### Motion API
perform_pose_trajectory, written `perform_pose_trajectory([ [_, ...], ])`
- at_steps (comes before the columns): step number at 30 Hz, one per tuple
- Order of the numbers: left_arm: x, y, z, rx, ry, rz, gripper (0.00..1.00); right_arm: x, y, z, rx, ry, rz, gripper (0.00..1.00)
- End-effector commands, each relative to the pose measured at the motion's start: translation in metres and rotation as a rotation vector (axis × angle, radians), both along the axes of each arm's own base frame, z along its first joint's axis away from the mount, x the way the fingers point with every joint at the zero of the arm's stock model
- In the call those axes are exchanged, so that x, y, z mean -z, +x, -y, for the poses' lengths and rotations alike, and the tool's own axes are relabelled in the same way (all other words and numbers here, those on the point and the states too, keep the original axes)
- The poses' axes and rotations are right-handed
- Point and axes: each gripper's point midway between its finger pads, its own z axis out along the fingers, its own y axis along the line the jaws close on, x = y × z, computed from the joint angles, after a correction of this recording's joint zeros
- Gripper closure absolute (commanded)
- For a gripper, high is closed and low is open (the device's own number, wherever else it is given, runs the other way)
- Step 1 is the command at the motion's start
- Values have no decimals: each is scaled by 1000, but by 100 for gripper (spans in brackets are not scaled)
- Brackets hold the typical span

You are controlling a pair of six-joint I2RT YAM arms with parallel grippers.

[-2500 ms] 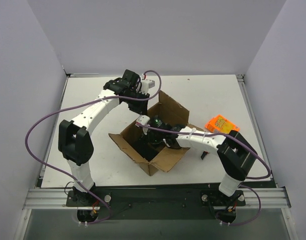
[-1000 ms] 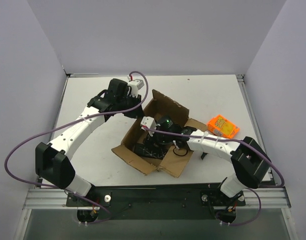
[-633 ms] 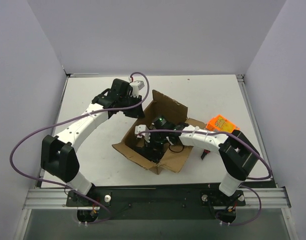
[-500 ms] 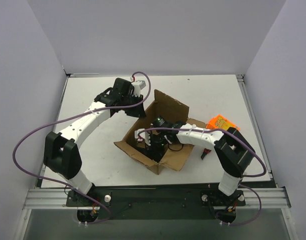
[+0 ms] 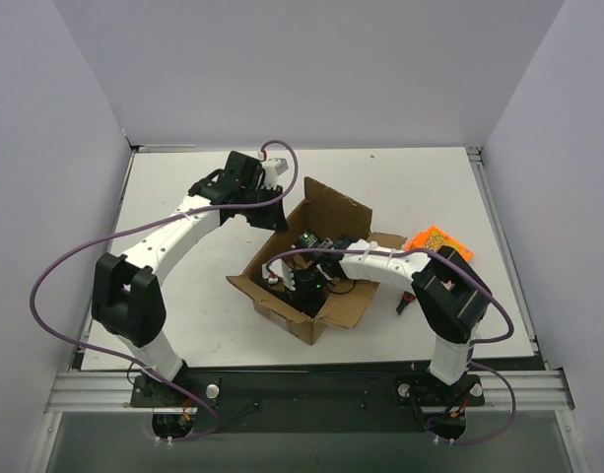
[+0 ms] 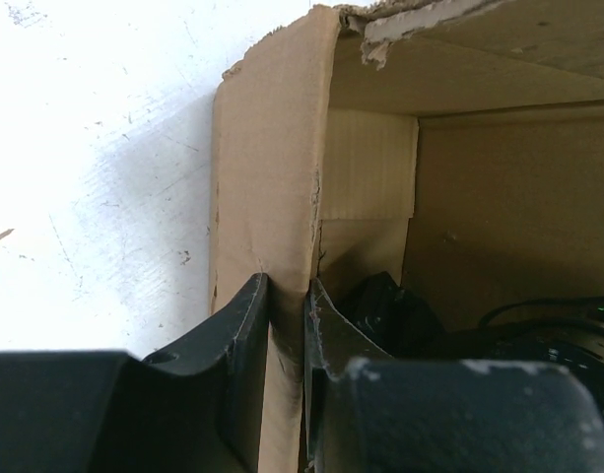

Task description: Unpack the express box

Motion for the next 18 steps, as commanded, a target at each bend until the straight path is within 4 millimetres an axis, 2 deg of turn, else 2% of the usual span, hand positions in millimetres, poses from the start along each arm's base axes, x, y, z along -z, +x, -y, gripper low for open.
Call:
perform_pose_trajectory([
  [1, -20, 16, 12, 11, -103, 41, 100, -28, 35, 16, 103, -3, 121, 99],
  [3, -19, 16, 13, 3, -111, 39, 100, -56, 51, 20, 199, 59, 119, 100],
  [5, -18, 17, 14, -8, -131, 21, 100, -100, 64, 17, 251, 150, 166, 100],
  [8, -26, 21, 17, -4, -146, 47, 100, -147, 77, 21, 300, 235, 247, 100],
  [11, -33, 24, 16, 0, -142, 79, 100, -179, 89, 31, 343, 285, 309, 100],
  [13, -35, 25, 14, -5, -136, 91, 100, -193, 96, 39, 373, 307, 338, 100],
  [18, -39, 24, 11, -7, -128, 118, 100, -217, 104, 47, 443, 343, 357, 100],
])
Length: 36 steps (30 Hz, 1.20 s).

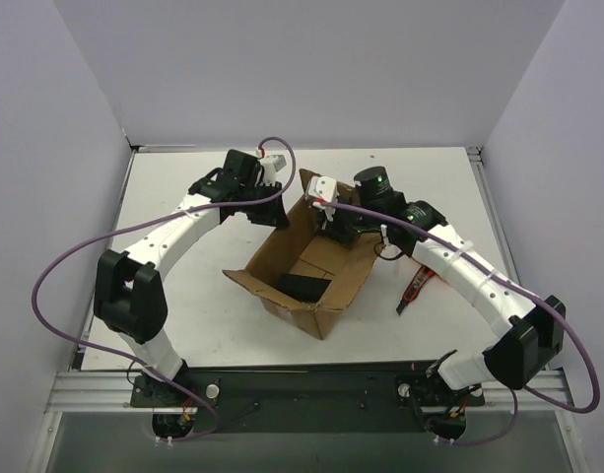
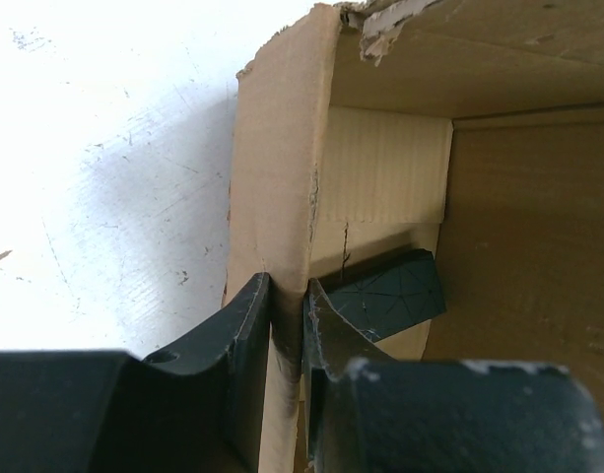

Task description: Unpack the express box

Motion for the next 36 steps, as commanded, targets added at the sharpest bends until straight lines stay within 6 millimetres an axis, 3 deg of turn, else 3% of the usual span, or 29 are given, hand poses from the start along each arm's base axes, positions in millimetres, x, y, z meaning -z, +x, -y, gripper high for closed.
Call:
perform_pose_trajectory([
  [1, -40, 13, 8, 9, -82, 123, 100, -12, 3, 7, 56, 22, -22, 100],
  [3, -46, 13, 9, 13, -85, 141, 100, -3, 3, 7, 60, 6, -36, 95],
  [6, -50, 14, 13, 28, -102, 145, 100, 18, 4, 4, 47, -56, -33, 60],
  [7, -50, 14, 15, 37, -109, 141, 100, 31, 3, 2, 27, -82, -42, 55],
  [8, -55, 11, 19, 63, -134, 144, 100, 37, -2, -4, -8, -99, -25, 43],
  [11, -64, 4, 33, 156, -180, 163, 100, 60, -9, -12, -64, -146, -21, 32],
  [14, -90, -8, 50, 292, -279, 237, 100, 83, -25, -16, -93, -171, -26, 30],
  [16, -106, -18, 56, 349, -301, 316, 100, 84, -27, -18, -66, -138, 18, 30],
  [17, -113, -18, 58, 359, -304, 361, 100, 99, -34, -12, -49, -149, -1, 30],
  [19, -126, -30, 67, 400, -281, 450, 100, 100, -37, -11, -11, -115, 0, 30],
  [20, -125, -36, 70, 419, -261, 457, 100, 112, -43, -5, -6, -126, -21, 30],
  [23, -114, -55, 80, 465, -210, 446, 100, 119, -52, -7, -11, -91, -44, 29],
  [26, -103, -55, 80, 436, -190, 396, 100, 127, -50, -4, 22, -89, -41, 29],
  [32, -83, -44, 89, 417, -232, 239, 100, 141, -17, 4, 124, -176, 86, 27],
  [35, -77, -32, 91, 394, -232, 194, 100, 155, -18, 6, 96, -241, 46, 27],
  [36, -73, -27, 90, 384, -227, 185, 100, 168, -25, 13, 83, -289, -7, 27],
])
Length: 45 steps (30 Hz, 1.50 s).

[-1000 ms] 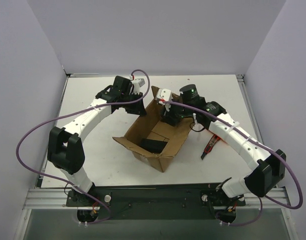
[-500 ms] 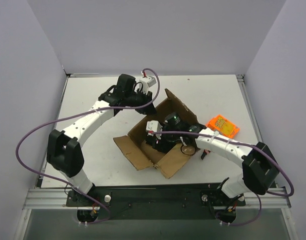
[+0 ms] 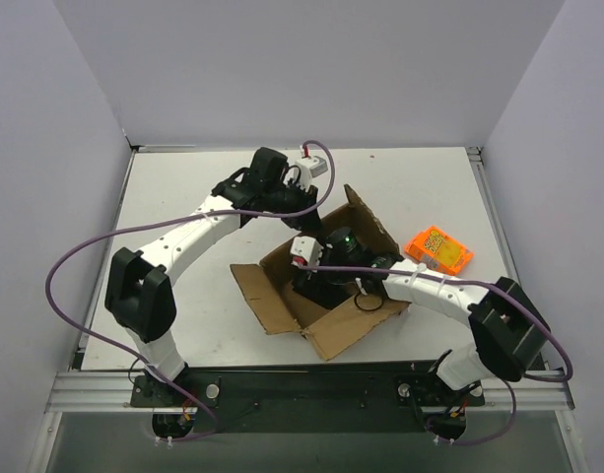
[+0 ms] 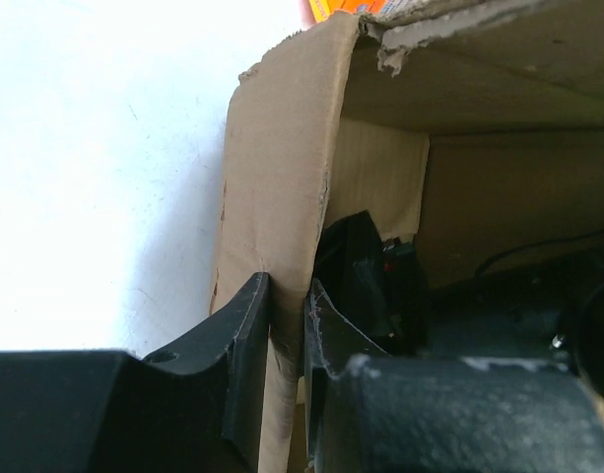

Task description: Unpack the express box

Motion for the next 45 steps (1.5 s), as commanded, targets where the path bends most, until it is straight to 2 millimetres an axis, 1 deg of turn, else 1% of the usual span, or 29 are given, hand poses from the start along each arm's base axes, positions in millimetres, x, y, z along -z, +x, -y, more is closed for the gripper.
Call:
perform_pose_trajectory([
  [1, -35, 10, 13, 13, -120, -48, 100, 19, 1, 5, -9, -98, -51, 28],
  [2, -33, 13, 12, 4, -118, -49, 100, 21, -1, 4, -9, -102, -75, 28],
  [3, -31, 15, 11, -3, -116, -53, 100, 28, -13, 8, -4, -112, -152, 28],
  [5, -28, 20, 9, -23, -104, -42, 100, 28, -20, 4, -3, -94, -223, 28],
  [6, -27, 21, 8, -28, -98, -39, 100, 29, -29, 3, 11, -76, -283, 28],
  [8, -23, 23, 7, -35, -93, -36, 100, 33, -37, 0, 20, -59, -340, 28],
  [9, -24, 23, 7, -40, -93, -38, 100, 33, -46, -3, 12, -46, -389, 28],
  [12, -19, 23, 8, -42, -91, -55, 100, 34, -54, -5, 5, -42, -443, 28],
  [13, -19, 23, 8, -46, -91, -57, 100, 35, -55, -5, -3, -54, -443, 28],
  [15, -18, 24, 8, -50, -92, -59, 100, 40, -49, 0, 12, -93, -416, 28],
  [16, -20, 24, 9, -53, -97, -59, 100, 45, -41, 6, 35, -138, -364, 28],
  [17, -21, 24, 9, -53, -99, -60, 100, 52, -40, 8, 36, -166, -356, 27],
  [19, -24, 26, 11, -53, -105, -57, 100, 60, -35, 10, 46, -187, -332, 27],
  [21, -27, 26, 12, -51, -108, -52, 100, 67, -38, 6, 13, -201, -346, 27],
  [22, -27, 27, 11, -54, -107, -51, 100, 67, -38, 1, -3, -196, -344, 30],
  [24, -26, 28, 11, -58, -107, -53, 100, 73, -40, -3, -28, -216, -349, 35],
  [25, -27, 28, 11, -61, -106, -56, 100, 73, -39, -5, -33, -215, -347, 43],
  [27, -27, 28, 11, -64, -105, -56, 100, 75, -39, -4, -52, -227, -342, 52],
  [28, -25, 28, 10, -67, -99, -58, 100, 75, -39, -4, -60, -231, -337, 63],
  [30, -21, 29, 7, -78, -78, -63, 100, 70, -38, -2, -75, -229, -330, 77],
  [31, -19, 30, 6, -84, -73, -63, 100, 67, -37, -2, -76, -223, -324, 90],
  [33, -16, 30, 3, -93, -62, -69, 100, 52, -30, -4, -61, -196, -292, 100],
  [36, -11, 32, -2, -111, -49, -71, 100, 20, -14, -4, -31, -134, -235, 100],
  [37, -10, 34, -5, -117, -44, -68, 100, 6, -11, -2, -24, -119, -217, 100],
  [38, -9, 36, -6, -120, -38, -63, 100, -10, -5, -4, -20, -91, -196, 100],
  [39, -5, 37, -8, -127, -26, -65, 100, -21, -1, -3, -18, -64, -193, 100],
  [40, -5, 40, -11, -134, -23, -62, 100, -38, 0, -2, -19, -33, -174, 100],
  [42, -3, 44, -14, -144, -7, -59, 100, -65, 5, -3, -30, 27, -141, 100],
  [45, 0, 52, -22, -175, 5, -56, 100, -122, 5, 0, -59, 131, -39, 100],
])
